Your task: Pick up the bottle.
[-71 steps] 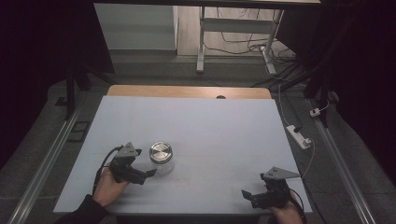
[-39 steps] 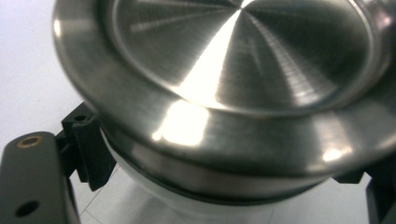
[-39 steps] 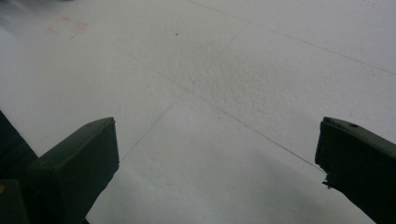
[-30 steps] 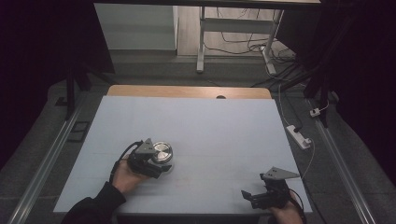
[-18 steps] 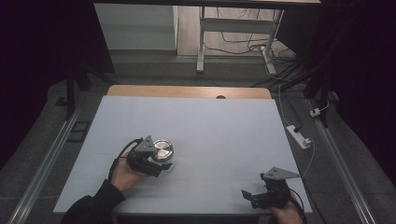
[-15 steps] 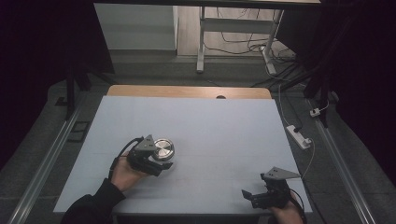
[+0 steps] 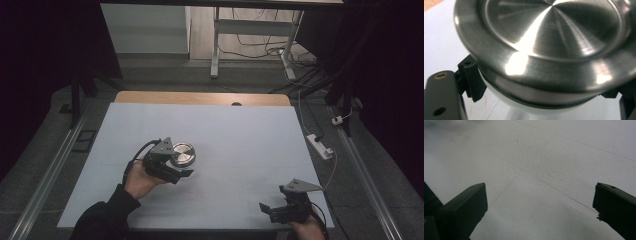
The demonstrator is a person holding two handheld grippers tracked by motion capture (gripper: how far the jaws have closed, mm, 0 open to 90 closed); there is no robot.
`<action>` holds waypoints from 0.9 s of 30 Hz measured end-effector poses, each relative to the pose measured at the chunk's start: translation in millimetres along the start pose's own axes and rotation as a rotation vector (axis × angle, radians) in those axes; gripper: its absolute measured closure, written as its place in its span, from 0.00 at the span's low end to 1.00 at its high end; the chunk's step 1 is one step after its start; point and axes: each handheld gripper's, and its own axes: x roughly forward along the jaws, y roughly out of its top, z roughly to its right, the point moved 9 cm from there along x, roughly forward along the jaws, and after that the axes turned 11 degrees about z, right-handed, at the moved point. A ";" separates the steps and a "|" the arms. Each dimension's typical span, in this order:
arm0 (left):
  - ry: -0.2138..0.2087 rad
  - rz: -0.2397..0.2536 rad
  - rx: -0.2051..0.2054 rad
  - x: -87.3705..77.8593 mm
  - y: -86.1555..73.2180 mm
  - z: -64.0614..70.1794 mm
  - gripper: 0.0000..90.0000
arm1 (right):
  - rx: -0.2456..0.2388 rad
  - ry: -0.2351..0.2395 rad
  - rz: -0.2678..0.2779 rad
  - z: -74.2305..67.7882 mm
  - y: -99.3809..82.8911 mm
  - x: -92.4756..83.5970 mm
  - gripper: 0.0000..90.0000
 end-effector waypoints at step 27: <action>-0.051 0.001 0.022 25.3 22.9 15.9 0.17 | -0.012 -0.041 0.015 2.5 1.6 -2.3 0.00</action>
